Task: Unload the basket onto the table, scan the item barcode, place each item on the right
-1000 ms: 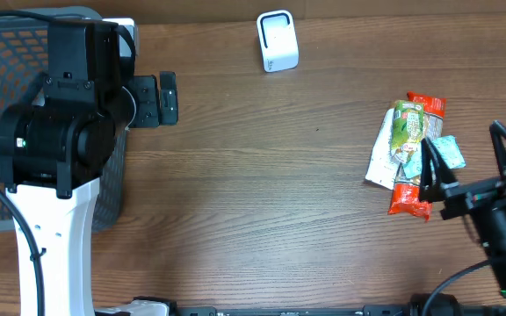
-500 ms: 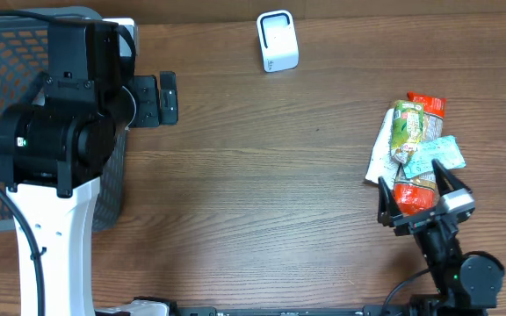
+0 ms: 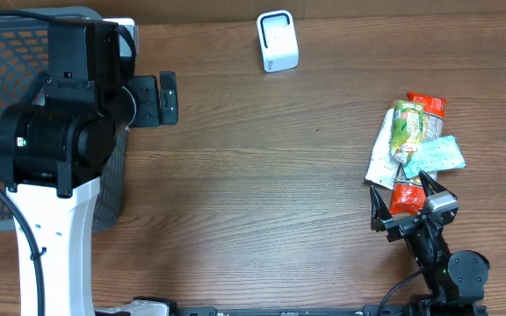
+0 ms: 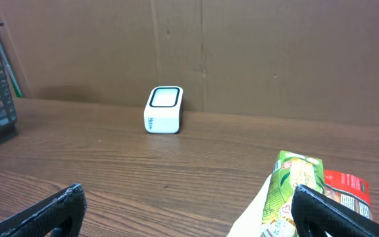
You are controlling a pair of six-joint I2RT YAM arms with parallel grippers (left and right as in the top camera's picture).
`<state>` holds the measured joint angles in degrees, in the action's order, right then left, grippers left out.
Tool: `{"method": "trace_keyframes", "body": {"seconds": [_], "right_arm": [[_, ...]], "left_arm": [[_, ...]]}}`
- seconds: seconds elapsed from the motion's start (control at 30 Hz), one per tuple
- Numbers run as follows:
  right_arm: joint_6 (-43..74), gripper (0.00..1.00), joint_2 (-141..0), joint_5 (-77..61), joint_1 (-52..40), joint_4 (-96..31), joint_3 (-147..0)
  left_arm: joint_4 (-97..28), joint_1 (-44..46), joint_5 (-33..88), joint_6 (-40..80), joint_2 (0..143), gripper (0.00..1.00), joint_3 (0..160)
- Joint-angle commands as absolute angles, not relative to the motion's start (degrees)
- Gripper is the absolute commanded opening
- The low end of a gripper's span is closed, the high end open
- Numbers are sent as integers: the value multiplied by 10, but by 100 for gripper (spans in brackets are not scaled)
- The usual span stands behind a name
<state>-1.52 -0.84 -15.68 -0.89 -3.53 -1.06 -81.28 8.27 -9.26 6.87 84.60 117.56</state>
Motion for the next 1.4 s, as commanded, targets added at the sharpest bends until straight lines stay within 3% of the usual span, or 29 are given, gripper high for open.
{"method": "trace_keyframes", "body": {"seconds": [0.0, 0.73, 1.03, 1.27, 1.37], "right_arm": [[-18, 100, -2, -159, -13, -33, -4], [-18, 100, -2, -159, -13, -33, -4], [-18, 100, -2, -159, -13, -33, -4], [-18, 100, -2, -159, -13, -33, -4], [-18, 100, -2, -159, -13, -33, -4]], "left_arm": [[-812, 87, -94, 64, 848, 100, 1178], [-812, 87, -94, 64, 843, 100, 1178], [-812, 77, -99, 47, 736, 100, 1123], [-573, 18, -34, -29, 544, 100, 870], [-385, -18, 37, -62, 412, 99, 686]]}}
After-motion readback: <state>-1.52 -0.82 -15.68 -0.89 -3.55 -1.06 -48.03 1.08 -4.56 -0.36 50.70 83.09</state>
